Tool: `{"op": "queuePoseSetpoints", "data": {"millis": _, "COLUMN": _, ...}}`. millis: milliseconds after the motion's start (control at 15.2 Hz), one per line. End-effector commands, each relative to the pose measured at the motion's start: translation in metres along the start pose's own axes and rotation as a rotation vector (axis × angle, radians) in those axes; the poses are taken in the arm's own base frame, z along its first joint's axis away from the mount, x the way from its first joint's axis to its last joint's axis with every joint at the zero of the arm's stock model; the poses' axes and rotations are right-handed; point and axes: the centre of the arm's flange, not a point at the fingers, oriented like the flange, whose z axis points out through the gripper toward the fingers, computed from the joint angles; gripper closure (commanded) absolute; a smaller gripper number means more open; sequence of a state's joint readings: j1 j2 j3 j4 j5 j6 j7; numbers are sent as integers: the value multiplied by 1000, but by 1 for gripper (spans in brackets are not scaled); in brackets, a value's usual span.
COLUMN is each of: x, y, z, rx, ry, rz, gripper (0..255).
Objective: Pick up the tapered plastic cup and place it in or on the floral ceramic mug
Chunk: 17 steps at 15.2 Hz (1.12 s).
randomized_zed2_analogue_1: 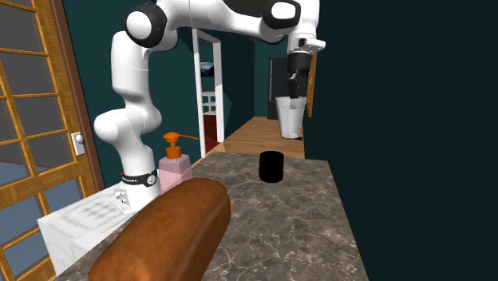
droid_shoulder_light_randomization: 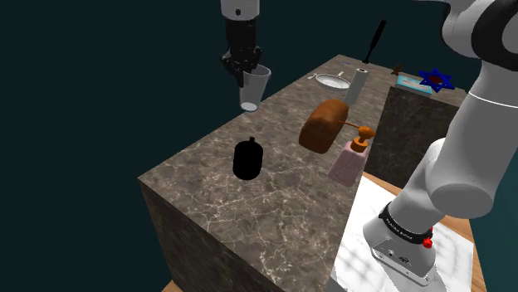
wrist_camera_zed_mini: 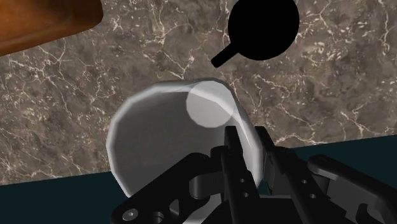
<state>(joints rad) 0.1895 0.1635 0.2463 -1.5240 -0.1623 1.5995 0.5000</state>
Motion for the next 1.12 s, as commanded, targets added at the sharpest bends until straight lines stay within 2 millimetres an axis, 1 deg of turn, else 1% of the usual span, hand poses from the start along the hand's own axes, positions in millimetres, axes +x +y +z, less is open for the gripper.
{"op": "queuePoseSetpoints", "data": {"millis": 0, "x": -22, "y": -16, "z": -6, "rx": -1, "ry": 0, "rz": 1, "gripper": 255}}
{"op": "queuePoseSetpoints", "data": {"millis": 198, "x": -54, "y": -37, "z": -15, "rx": -1, "ry": 0, "rz": 1, "gripper": 255}}
{"op": "queuePoseSetpoints", "data": {"millis": 264, "x": -69, "y": -47, "z": -19, "rx": -1, "ry": 0, "rz": 1, "gripper": 255}}
{"op": "queuePoseSetpoints", "data": {"millis": 1056, "x": -68, "y": -57, "z": 44, "rx": -1, "ry": 0, "rz": 1, "gripper": 255}}
